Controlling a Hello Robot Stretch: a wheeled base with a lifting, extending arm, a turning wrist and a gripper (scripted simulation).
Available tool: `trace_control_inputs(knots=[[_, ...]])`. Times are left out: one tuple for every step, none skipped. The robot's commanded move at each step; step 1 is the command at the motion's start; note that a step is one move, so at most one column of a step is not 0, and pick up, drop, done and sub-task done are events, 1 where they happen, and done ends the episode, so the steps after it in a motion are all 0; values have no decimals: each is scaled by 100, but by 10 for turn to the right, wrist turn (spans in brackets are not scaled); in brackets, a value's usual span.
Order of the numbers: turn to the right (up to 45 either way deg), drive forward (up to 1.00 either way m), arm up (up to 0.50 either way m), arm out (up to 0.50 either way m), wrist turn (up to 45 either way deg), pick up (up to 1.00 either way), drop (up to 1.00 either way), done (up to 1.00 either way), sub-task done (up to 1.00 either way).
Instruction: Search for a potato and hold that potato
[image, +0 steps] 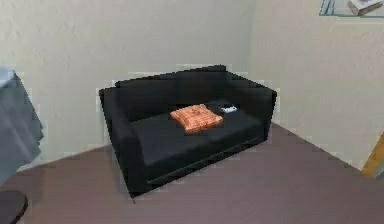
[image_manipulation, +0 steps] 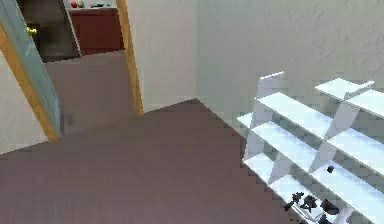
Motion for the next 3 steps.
trace_control_inputs(knots=[[450, 0, 0, 0, 0, 0, 0, 0, 0], [150, 0, 0, 0, 0, 0, 0, 0, 0], [0, 100, 0, 0, 0, 0, 0, 0, 0]])
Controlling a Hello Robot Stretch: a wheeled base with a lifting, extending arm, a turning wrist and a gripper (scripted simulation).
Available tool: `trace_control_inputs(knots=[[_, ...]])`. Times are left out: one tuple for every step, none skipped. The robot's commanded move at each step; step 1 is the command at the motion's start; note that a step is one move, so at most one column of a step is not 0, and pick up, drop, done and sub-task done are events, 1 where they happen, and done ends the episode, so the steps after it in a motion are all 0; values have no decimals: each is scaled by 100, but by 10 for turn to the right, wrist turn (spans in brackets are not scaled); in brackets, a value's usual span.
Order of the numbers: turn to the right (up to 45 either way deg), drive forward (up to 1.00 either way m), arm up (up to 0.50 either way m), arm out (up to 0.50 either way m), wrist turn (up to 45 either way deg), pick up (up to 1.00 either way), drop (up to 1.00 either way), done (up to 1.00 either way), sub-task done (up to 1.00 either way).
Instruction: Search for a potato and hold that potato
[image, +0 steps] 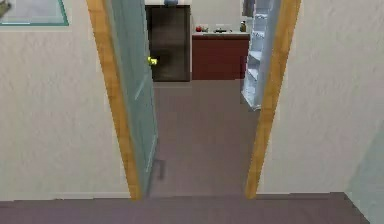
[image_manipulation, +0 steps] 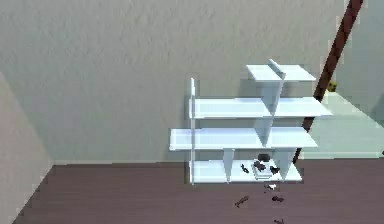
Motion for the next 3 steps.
trace_control_inputs(knots=[[0, 100, 0, 0, 0, 0, 0, 0, 0], [0, 100, 0, 0, 0, 0, 0, 0, 0], [0, 100, 0, 0, 0, 0, 0, 0, 0]])
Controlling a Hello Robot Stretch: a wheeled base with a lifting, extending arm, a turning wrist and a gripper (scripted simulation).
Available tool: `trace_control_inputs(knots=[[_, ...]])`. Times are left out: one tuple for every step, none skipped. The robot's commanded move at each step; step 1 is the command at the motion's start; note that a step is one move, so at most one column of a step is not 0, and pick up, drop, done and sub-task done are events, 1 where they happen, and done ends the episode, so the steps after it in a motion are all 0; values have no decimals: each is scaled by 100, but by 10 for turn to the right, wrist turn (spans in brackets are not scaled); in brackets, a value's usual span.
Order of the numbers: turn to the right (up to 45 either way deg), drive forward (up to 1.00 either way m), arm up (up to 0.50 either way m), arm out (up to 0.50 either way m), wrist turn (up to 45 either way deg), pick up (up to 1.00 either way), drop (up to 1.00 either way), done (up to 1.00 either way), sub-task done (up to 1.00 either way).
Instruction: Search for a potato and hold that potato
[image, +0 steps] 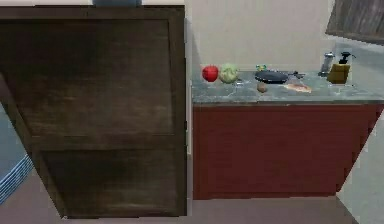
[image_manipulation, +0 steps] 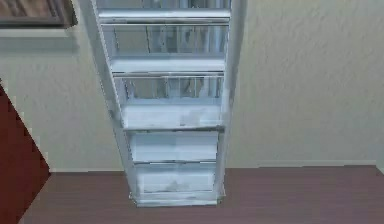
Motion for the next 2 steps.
trace_control_inputs(knots=[[0, 50, 0, 0, 0, 0, 0, 0, 0], [-450, 0, 0, 0, 0, 0, 0, 0, 0]])
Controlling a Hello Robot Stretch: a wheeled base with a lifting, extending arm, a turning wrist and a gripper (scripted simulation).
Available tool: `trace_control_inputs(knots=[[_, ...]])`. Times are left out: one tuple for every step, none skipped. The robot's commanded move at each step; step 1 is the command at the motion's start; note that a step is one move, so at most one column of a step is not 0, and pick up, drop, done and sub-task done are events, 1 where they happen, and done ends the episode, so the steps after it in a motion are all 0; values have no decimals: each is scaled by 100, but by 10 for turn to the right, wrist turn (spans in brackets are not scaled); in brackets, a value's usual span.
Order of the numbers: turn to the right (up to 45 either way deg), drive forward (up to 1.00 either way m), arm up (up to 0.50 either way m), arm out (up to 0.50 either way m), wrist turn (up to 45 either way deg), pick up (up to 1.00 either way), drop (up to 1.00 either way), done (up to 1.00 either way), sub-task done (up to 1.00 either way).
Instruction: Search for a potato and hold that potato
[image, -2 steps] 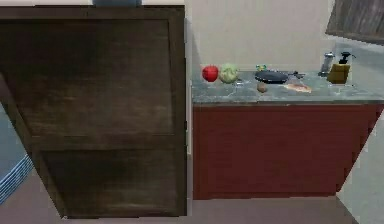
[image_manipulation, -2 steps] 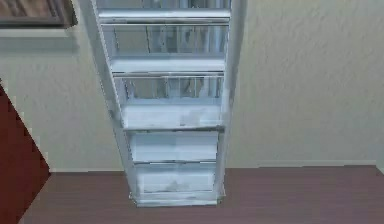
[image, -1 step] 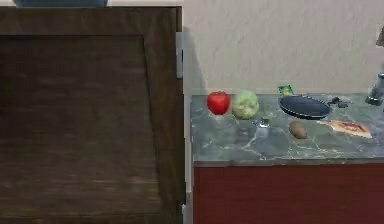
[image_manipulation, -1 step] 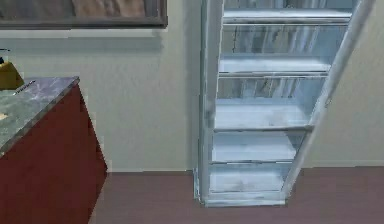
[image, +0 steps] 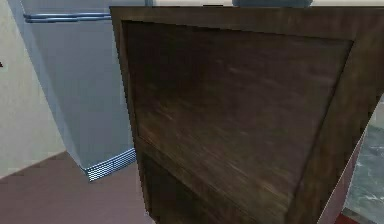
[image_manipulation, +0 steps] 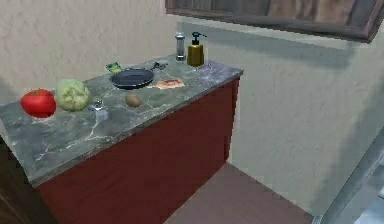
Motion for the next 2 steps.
trace_control_inputs(knots=[[-120, 0, 0, 0, 0, 0, 0, 0, 0], [450, 0, 0, 0, 0, 0, 0, 0, 0]])
